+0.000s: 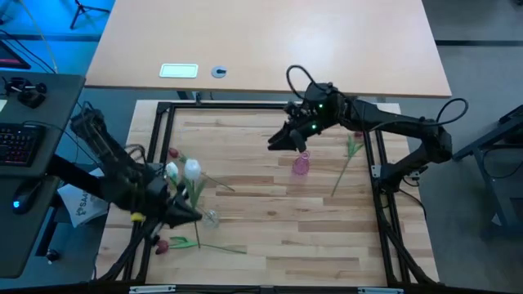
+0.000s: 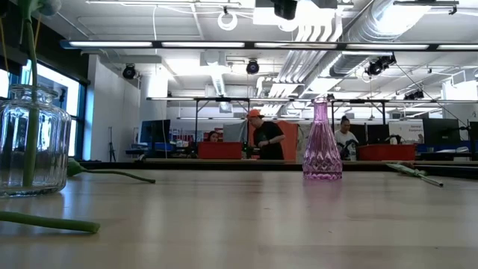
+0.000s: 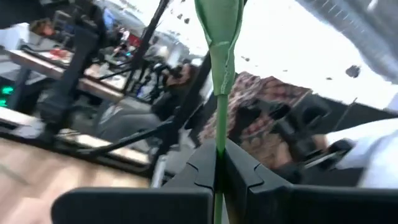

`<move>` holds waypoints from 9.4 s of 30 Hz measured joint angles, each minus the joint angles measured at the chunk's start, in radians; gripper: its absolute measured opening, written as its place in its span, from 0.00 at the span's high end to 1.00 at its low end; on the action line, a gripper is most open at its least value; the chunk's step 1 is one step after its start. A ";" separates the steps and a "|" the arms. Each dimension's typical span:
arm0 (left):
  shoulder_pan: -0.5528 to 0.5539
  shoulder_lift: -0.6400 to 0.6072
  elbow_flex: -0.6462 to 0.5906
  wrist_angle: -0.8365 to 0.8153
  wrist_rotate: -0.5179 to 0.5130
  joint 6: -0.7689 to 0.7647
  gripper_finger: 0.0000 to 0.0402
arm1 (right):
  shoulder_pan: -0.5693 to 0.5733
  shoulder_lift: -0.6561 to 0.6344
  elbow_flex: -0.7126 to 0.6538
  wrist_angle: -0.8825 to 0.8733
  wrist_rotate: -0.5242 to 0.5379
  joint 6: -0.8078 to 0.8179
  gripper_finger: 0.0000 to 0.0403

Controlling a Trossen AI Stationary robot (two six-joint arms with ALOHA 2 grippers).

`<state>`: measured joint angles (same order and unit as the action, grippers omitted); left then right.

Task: Sort flowers into vase by color
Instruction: Put the white flower into the transparent vase, then put the top left red flower into the purple vase

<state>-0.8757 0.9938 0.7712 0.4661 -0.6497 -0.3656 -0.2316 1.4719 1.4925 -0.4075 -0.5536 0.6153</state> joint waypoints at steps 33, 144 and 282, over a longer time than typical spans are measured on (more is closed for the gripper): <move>-0.131 0.407 -0.002 -0.046 -0.923 0.159 1.00 | 0.082 0.000 0.000 -0.037 0.319 -0.029 0.35; 1.519 0.393 0.448 -1.641 0.611 0.300 0.45 | 0.082 0.001 0.000 -0.266 0.459 -0.199 0.35; 1.240 0.395 0.585 -0.601 1.251 -0.906 1.00 | 0.287 0.076 0.000 0.368 1.230 -2.117 0.35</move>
<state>0.3641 1.3885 1.3563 -0.1344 0.6010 -1.2715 0.0553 1.5474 1.4929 -0.0393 0.6765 -1.5013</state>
